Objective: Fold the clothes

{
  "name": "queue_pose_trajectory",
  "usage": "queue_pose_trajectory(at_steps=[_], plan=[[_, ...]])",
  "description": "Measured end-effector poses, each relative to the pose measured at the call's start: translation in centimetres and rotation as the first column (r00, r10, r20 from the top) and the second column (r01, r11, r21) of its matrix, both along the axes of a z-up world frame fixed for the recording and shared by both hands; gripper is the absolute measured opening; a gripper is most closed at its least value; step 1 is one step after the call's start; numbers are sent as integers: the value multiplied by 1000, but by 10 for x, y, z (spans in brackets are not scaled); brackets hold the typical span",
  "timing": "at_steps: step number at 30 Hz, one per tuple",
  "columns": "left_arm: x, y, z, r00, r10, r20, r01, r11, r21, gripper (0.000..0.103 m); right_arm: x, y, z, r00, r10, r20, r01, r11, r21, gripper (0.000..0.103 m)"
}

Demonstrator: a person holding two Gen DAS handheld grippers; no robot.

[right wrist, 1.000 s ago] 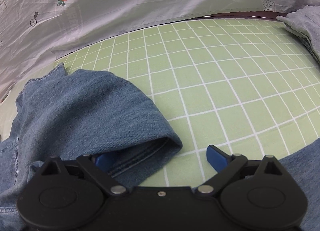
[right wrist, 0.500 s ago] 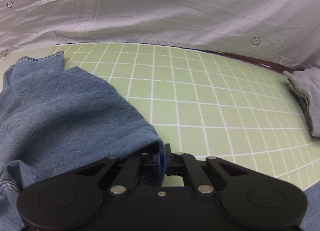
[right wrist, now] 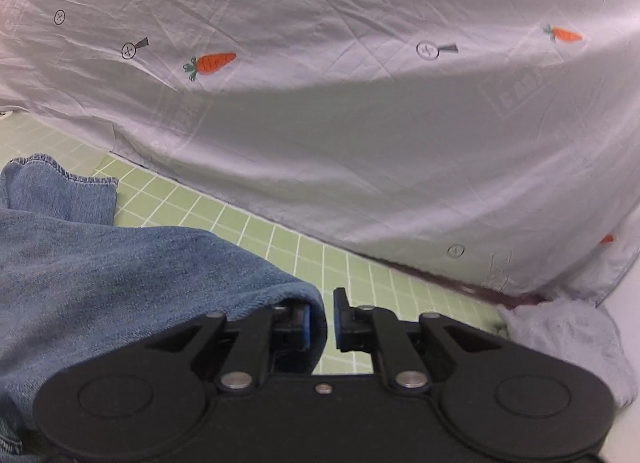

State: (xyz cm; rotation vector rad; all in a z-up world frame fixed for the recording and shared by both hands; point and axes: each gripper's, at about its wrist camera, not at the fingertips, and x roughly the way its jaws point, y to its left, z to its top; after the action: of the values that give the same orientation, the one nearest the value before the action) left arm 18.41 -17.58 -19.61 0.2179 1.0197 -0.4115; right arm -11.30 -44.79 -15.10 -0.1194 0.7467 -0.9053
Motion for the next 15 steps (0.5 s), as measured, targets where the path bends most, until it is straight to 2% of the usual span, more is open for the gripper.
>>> queue_pose_trajectory(at_steps=[2, 5, 9, 12, 15], plan=[[-1, 0, 3, 1000, 17, -17, -17, 1000, -5, 98, -9, -10, -14, 997, -77, 32, 72, 986, 150, 28], [-4, 3, 8, 999, 34, -39, -35, 999, -22, 92, -33, -21, -29, 970, -210, 123, 160, 931, 328, 43], [-5, 10, 11, 997, 37, -62, -41, 997, -63, 88, -58, -28, -47, 929, -326, 176, 198, 837, 510, 49], [-3, 14, 12, 996, 37, -85, -45, 995, -87, 85, -62, -24, -62, 921, -343, 183, 177, 789, 589, 51], [0, 22, 17, 989, 57, -134, -76, 988, -137, 80, -61, -15, -67, 914, -345, 214, 136, 756, 640, 52]])
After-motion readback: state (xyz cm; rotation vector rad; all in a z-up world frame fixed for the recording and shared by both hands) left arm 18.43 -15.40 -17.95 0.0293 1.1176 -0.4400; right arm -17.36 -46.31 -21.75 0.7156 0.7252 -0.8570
